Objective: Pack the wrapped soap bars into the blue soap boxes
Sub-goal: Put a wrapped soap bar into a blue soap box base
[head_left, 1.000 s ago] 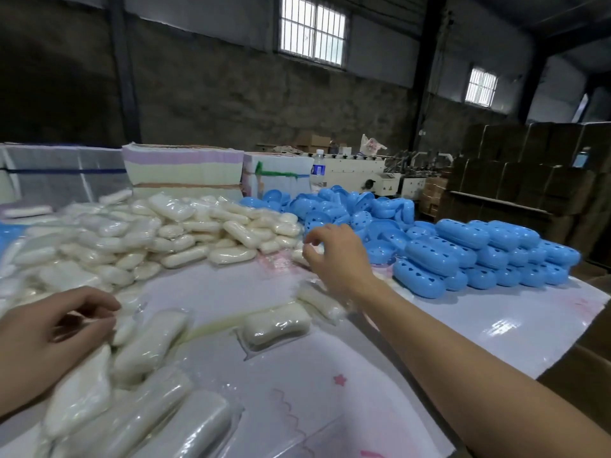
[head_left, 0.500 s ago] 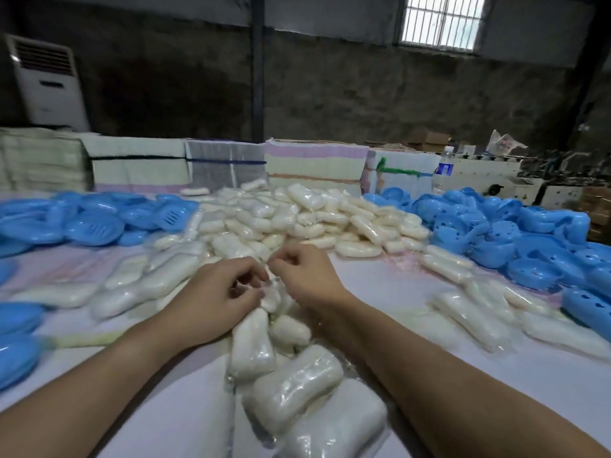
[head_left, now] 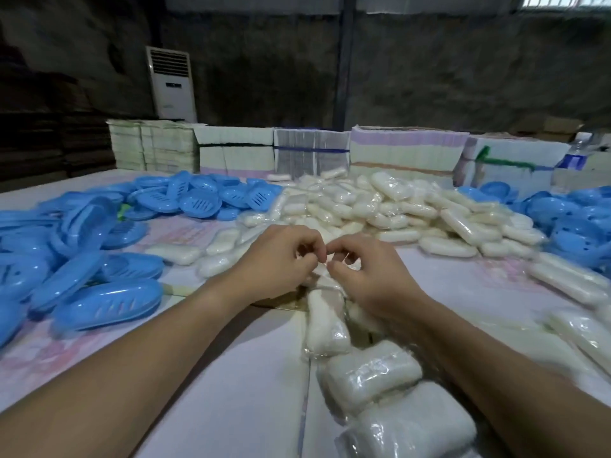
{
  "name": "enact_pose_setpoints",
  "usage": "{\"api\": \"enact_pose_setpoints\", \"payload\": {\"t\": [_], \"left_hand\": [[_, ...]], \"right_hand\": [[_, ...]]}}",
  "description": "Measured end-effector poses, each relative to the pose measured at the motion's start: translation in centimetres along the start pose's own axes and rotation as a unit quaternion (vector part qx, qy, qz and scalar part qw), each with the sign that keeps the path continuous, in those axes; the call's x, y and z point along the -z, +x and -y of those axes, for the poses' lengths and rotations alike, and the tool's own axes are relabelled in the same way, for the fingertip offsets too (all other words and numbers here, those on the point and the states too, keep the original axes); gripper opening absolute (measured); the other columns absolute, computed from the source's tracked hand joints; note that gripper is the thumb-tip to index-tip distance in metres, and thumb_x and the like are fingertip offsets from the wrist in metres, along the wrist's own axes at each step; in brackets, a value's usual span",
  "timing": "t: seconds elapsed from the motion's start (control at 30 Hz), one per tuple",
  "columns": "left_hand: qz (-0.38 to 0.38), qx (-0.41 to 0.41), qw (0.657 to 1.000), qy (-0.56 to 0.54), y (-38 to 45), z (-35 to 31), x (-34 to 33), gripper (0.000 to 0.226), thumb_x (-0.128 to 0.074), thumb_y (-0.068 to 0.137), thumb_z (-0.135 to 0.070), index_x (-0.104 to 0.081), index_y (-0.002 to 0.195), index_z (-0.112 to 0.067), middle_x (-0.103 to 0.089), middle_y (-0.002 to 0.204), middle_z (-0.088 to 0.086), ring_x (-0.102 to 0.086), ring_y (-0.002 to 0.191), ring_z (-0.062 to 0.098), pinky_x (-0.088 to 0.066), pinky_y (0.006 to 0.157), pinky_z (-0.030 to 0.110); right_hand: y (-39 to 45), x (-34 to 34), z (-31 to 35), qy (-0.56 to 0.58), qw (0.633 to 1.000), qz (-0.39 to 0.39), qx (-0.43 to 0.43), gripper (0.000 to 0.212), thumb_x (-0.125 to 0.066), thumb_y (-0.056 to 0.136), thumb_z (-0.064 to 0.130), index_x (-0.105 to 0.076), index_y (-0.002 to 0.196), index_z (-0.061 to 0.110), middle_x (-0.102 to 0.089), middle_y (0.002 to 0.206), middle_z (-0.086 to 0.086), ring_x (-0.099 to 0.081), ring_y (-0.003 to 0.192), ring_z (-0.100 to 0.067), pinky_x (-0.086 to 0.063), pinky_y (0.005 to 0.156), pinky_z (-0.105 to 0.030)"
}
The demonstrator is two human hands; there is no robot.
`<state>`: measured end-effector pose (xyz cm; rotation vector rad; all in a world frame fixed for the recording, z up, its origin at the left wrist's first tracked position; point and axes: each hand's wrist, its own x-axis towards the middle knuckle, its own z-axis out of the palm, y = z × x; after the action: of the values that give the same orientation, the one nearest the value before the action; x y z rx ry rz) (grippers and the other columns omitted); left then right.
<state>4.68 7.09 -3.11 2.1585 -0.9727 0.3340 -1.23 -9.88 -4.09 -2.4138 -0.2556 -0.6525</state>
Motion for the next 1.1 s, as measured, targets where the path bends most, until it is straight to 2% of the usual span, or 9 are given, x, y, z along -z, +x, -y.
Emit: {"api": "enact_pose_setpoints", "payload": {"t": [0.1, 0.2, 0.37, 0.5, 0.57, 0.73, 0.83, 0.9, 1.1], "left_hand": [[-0.001, 0.03, 0.998, 0.052, 0.1, 0.2, 1.2, 0.021, -0.055, 0.078, -0.02, -0.063, 0.071, -0.038, -0.067, 0.079, -0.017, -0.061, 0.078, 0.004, -0.056, 0.075, 0.035], [0.036, 0.101, 0.978, 0.18, 0.6, 1.1, 2.9, 0.018, -0.057, 0.084, -0.022, -0.058, 0.079, -0.039, -0.062, 0.087, -0.017, -0.06, 0.088, 0.01, -0.053, 0.075, 0.036], [-0.031, 0.235, 0.898, 0.372, 0.5, 4.1, 7.8, 0.008, -0.056, 0.086, -0.031, -0.058, 0.093, -0.026, -0.06, 0.097, -0.003, -0.056, 0.089, 0.023, -0.041, 0.067, 0.034], [0.068, 0.365, 0.803, 0.466, -1.3, 5.8, 10.7, 0.027, -0.061, 0.082, -0.047, -0.049, 0.077, -0.024, -0.052, 0.085, -0.003, -0.051, 0.079, 0.021, -0.036, 0.066, 0.034], [0.113, 0.391, 0.786, 0.465, -2.3, 6.4, 10.8, 0.034, -0.063, 0.081, -0.051, -0.047, 0.075, -0.022, -0.05, 0.081, -0.004, -0.053, 0.081, 0.021, -0.038, 0.068, 0.035], [0.129, 0.402, 0.78, 0.462, -3.1, 6.3, 10.2, 0.034, -0.063, 0.085, -0.028, -0.055, 0.116, -0.02, -0.054, 0.102, 0.004, -0.053, 0.094, 0.026, -0.041, 0.073, 0.038], [0.136, 0.404, 0.779, 0.46, -3.1, 6.1, 10.1, 0.031, -0.06, 0.087, -0.023, -0.051, 0.117, -0.021, -0.051, 0.102, 0.004, -0.05, 0.094, 0.026, -0.041, 0.075, 0.039], [0.123, 0.39, 0.792, 0.454, -3.1, 6.1, 10.0, 0.025, -0.057, 0.089, -0.018, -0.05, 0.113, -0.02, -0.048, 0.098, 0.003, -0.048, 0.092, 0.025, -0.041, 0.075, 0.039], [0.008, 0.303, 0.853, 0.425, -3.5, 4.1, 9.4, 0.029, -0.053, 0.086, -0.008, -0.051, 0.112, -0.022, -0.057, 0.095, 0.001, -0.053, 0.089, 0.025, -0.04, 0.068, 0.036]], "right_hand": [[0.0, -0.4, -0.1, 0.016, 1.0, 0.024, 0.004, 0.024, -0.064, 0.085, 0.021, -0.07, 0.105, 0.033, -0.061, 0.083, 0.019, -0.054, 0.088, -0.003, -0.038, 0.074, -0.019], [0.0, -0.5, -0.3, 0.014, 0.999, 0.035, 0.018, 0.022, -0.064, 0.086, 0.023, -0.068, 0.104, 0.036, -0.061, 0.089, 0.02, -0.053, 0.095, -0.005, -0.038, 0.078, -0.021], [-0.1, -0.4, -0.3, -0.008, 0.997, 0.055, 0.06, 0.022, -0.062, 0.088, 0.024, -0.067, 0.106, 0.036, -0.059, 0.094, 0.021, -0.053, 0.1, -0.005, -0.039, 0.083, -0.025], [-0.1, -0.5, -0.4, -0.023, 0.995, 0.06, 0.078, 0.022, -0.062, 0.088, 0.025, -0.068, 0.107, 0.034, -0.058, 0.093, 0.022, -0.052, 0.1, -0.006, -0.036, 0.082, -0.024], [-0.1, -0.4, -0.5, -0.024, 0.995, 0.063, 0.078, 0.021, -0.062, 0.088, 0.025, -0.067, 0.106, 0.034, -0.059, 0.094, 0.021, -0.051, 0.099, -0.007, -0.035, 0.081, -0.024], [-0.1, -0.3, -0.5, -0.018, 0.995, 0.062, 0.076, 0.019, -0.063, 0.088, 0.024, -0.063, 0.1, 0.039, -0.058, 0.091, 0.023, -0.052, 0.097, -0.006, -0.034, 0.078, -0.023], [-0.1, -0.2, -0.7, -0.015, 0.995, 0.061, 0.072, 0.02, -0.063, 0.087, 0.025, -0.064, 0.1, 0.039, -0.057, 0.091, 0.025, -0.052, 0.098, -0.006, -0.034, 0.077, -0.016], [-0.2, -0.2, -0.7, -0.007, 0.996, 0.062, 0.068, 0.02, -0.063, 0.087, 0.025, -0.063, 0.099, 0.042, -0.058, 0.092, 0.025, -0.052, 0.099, -0.005, -0.035, 0.079, -0.021], [-0.1, -0.2, -0.8, 0.012, 0.997, 0.058, 0.055, 0.021, -0.063, 0.086, 0.024, -0.062, 0.095, 0.044, -0.06, 0.093, 0.022, -0.053, 0.099, -0.004, -0.038, 0.08, -0.024]]}}
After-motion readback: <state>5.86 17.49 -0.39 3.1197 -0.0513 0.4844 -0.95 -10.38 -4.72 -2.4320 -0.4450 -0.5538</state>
